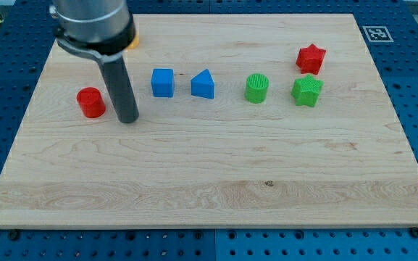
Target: Push the red circle towards top center
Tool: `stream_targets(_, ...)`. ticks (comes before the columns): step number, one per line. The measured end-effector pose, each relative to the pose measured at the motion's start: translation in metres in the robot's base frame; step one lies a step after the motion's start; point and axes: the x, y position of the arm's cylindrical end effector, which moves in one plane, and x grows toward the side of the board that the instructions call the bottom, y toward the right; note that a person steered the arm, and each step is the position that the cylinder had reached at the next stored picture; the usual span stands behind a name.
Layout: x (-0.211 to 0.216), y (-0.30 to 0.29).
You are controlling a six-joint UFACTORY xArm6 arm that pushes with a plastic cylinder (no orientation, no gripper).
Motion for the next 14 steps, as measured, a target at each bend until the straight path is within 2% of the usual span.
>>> stream_targets(1, 0.007, -0.022)
stream_targets(2, -0.008, -0.080)
stream_targets(4, -0.011, -0.089)
stream_targets(6, -0.029, -0.087)
stream_targets(10, -0.117, -0.088)
stream_targets(11, -0.125, -0.088)
stream_targets(14, -0.132, -0.018)
